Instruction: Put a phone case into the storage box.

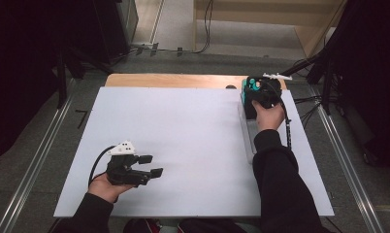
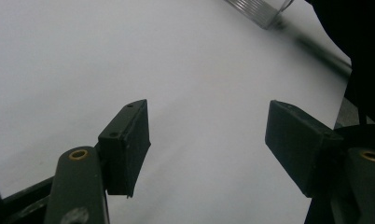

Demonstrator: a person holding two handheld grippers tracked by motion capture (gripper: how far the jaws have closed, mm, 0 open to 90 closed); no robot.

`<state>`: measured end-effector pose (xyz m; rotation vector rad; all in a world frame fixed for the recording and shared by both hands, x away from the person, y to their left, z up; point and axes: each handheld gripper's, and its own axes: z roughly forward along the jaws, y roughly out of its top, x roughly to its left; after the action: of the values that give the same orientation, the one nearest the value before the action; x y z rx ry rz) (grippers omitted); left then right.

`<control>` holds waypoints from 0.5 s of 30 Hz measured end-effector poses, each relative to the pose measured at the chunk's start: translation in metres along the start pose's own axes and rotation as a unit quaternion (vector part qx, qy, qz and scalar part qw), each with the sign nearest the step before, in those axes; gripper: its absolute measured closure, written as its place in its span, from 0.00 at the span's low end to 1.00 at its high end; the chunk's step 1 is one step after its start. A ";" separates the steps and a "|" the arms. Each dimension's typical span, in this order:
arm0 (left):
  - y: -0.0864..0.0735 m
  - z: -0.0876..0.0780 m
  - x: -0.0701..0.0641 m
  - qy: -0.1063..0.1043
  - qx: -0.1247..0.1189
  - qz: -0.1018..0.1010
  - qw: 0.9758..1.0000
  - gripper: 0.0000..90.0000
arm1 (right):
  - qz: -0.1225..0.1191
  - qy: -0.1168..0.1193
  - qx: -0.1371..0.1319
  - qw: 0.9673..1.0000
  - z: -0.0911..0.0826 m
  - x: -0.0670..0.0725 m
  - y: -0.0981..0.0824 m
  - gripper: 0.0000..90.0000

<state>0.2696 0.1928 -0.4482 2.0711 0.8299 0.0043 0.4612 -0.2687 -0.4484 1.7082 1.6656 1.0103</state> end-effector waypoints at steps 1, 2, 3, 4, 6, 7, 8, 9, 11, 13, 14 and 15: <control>0.000 0.000 0.000 0.000 0.002 0.002 1.000 0.34 | -0.002 0.000 0.002 1.000 0.002 0.000 0.001 0.14; 0.001 0.001 0.000 -0.001 0.001 0.002 1.000 0.34 | -0.004 -0.002 0.003 1.000 0.003 0.001 0.002 0.14; 0.001 0.001 0.001 -0.001 0.002 0.003 1.000 0.34 | -0.007 -0.002 0.004 1.000 0.004 0.001 0.003 0.14; 0.001 0.001 0.001 -0.001 0.002 0.003 1.000 0.34 | -0.005 -0.002 0.003 1.000 0.005 0.001 0.004 0.14; 0.002 0.002 0.001 0.000 0.002 0.002 1.000 0.34 | -0.007 0.000 0.004 1.000 0.007 0.001 0.005 0.14; 0.002 0.002 0.001 -0.001 0.003 0.001 1.000 0.34 | -0.010 0.002 0.005 1.000 0.009 0.002 0.004 0.13; 0.002 0.002 0.001 -0.001 0.003 0.002 1.000 0.34 | -0.012 0.000 0.005 1.000 0.010 0.002 0.004 0.13; 0.002 0.002 0.001 0.000 0.004 0.003 1.000 0.34 | -0.014 0.000 0.005 1.000 0.010 0.002 0.004 0.13; 0.002 0.002 0.001 -0.001 0.004 0.003 1.000 0.34 | -0.009 -0.001 0.003 1.000 0.011 0.002 0.004 0.13; 0.002 0.002 0.001 -0.001 0.001 0.000 1.000 0.34 | -0.009 0.002 0.001 1.000 0.011 0.002 0.003 0.12; 0.002 0.002 0.001 -0.001 0.003 0.001 1.000 0.34 | -0.011 0.001 0.000 1.000 0.012 0.002 0.003 0.12; 0.002 0.002 0.002 -0.001 0.003 0.002 1.000 0.34 | -0.016 0.000 0.000 1.000 0.013 0.003 0.003 0.12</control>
<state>0.2722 0.1919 -0.4484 2.0780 0.8266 0.0017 0.4733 -0.2644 -0.4527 1.6761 1.6881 0.9948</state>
